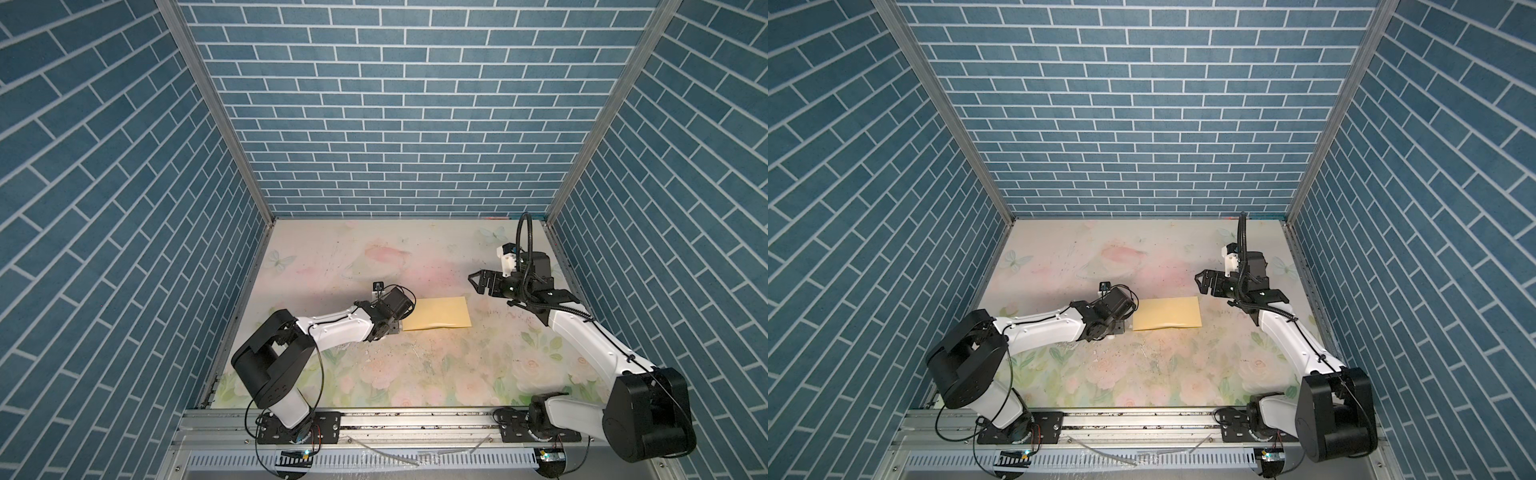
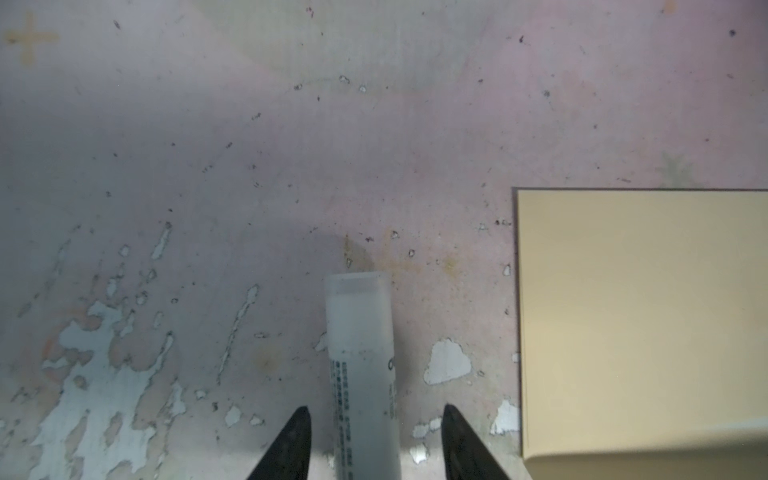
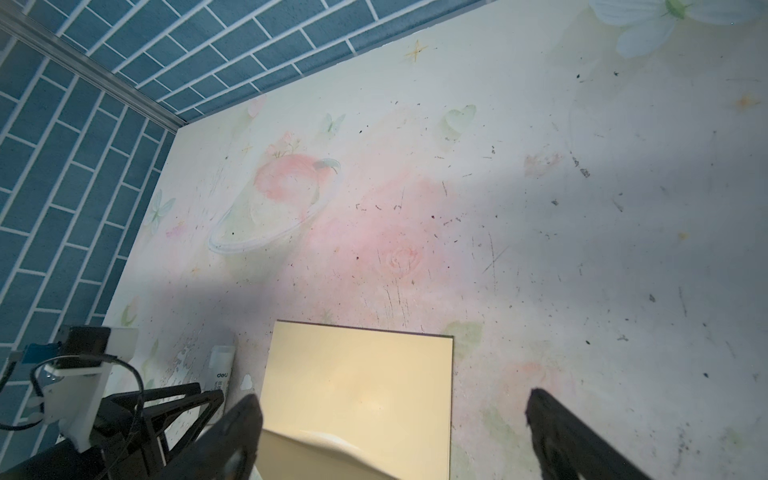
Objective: Place the letter into the envelope and seal it
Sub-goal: 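Lower the left gripper onto the white glue stick beside the envelope and grasp it, then lift the glue stick with the left gripper while the right gripper reaches toward its cap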
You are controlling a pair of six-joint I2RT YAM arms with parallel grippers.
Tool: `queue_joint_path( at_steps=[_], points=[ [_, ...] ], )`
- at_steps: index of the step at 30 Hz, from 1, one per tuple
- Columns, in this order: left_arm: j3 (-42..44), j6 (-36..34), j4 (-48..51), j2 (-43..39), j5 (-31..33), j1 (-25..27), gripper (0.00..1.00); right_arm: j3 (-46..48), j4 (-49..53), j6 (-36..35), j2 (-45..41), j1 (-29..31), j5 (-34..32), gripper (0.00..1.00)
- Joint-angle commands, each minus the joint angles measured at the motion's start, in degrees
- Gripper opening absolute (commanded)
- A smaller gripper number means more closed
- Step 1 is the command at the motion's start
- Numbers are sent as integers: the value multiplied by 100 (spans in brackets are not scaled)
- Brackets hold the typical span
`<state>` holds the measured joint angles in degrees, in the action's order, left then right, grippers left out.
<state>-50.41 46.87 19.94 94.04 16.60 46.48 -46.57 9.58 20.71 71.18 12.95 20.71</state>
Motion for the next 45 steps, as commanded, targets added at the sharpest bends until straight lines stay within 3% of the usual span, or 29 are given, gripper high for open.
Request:
queue_joint_path(
  at_steps=[1, 7, 14, 20, 30, 38, 45],
  points=[
    [58, 0, -113, 184, -51, -34, 48, -248, 38, -137, 52, 41, -49, 99],
    [83, 4, -166, 307, -16, -80, 38, -250, 99, -170, 45, 50, -76, 99],
    [211, 11, -299, 306, 10, -113, 17, -221, 102, -190, 49, 61, -60, 99],
    [252, -684, -731, -112, 62, -116, 1, -274, 128, -234, -2, 60, -34, 99],
    [625, -2683, -2207, -1398, -5, -113, 0, -508, 277, -203, -230, 134, 652, 98],
    [1630, -4034, -4390, -2438, -788, -104, 0, -995, 641, -225, -356, 545, 1017, 97],
    [2056, -4789, -5274, -2762, -1447, -102, 0, -1611, 912, -194, -174, 1150, 1329, 96]
  ],
)
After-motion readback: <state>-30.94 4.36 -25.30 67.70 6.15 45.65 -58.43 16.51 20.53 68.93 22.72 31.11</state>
